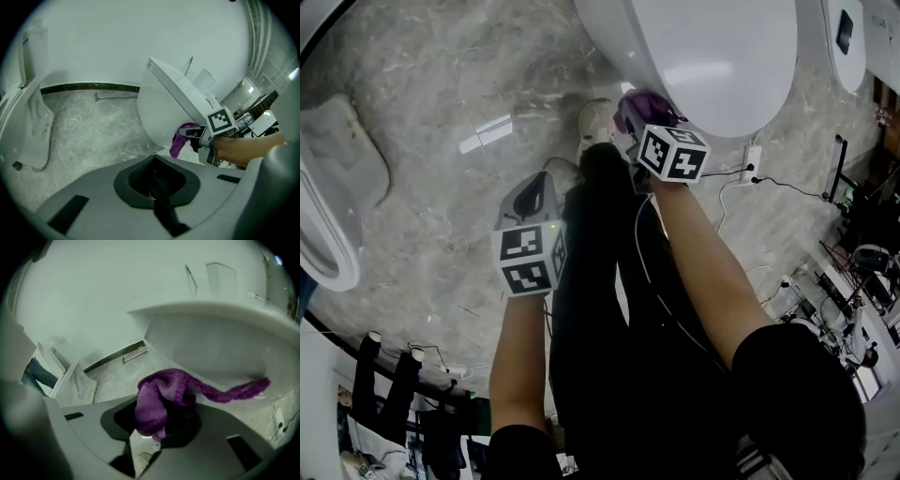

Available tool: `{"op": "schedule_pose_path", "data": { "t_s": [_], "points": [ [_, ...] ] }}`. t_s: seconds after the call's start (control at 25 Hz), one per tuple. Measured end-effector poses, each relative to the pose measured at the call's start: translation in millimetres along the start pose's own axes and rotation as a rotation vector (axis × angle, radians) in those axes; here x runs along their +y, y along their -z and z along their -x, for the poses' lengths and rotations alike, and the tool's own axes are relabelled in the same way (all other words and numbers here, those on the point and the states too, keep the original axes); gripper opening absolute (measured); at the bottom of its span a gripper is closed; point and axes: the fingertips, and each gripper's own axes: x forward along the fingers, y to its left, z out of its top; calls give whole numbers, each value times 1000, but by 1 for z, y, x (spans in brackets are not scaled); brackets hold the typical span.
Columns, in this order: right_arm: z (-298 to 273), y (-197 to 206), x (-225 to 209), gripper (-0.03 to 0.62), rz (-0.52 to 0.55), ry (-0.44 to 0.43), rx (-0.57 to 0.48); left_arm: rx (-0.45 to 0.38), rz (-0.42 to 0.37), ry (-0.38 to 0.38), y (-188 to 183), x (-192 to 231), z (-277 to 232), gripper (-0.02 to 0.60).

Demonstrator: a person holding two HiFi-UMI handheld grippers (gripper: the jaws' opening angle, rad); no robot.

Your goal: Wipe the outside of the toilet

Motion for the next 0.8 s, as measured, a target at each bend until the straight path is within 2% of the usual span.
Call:
{"op": "schedule_pose_path", "data": {
  "t_s": [0.2, 0.32, 0.56, 0.8],
  "points": [
    [-15, -18, 15, 114, -11, 28, -42, 7, 2, -4, -10, 12, -1, 8],
    [-22, -26, 20, 114, -61, 65, -53, 14, -11, -3, -22, 19, -2, 8],
    [-32, -47, 25, 114, -156, 115, -68, -8, -40, -7, -75, 34, -5, 8],
    [-48, -70, 38, 114, -229, 149, -50, -1, -33, -22, -120, 53, -4, 8]
  ]
}}
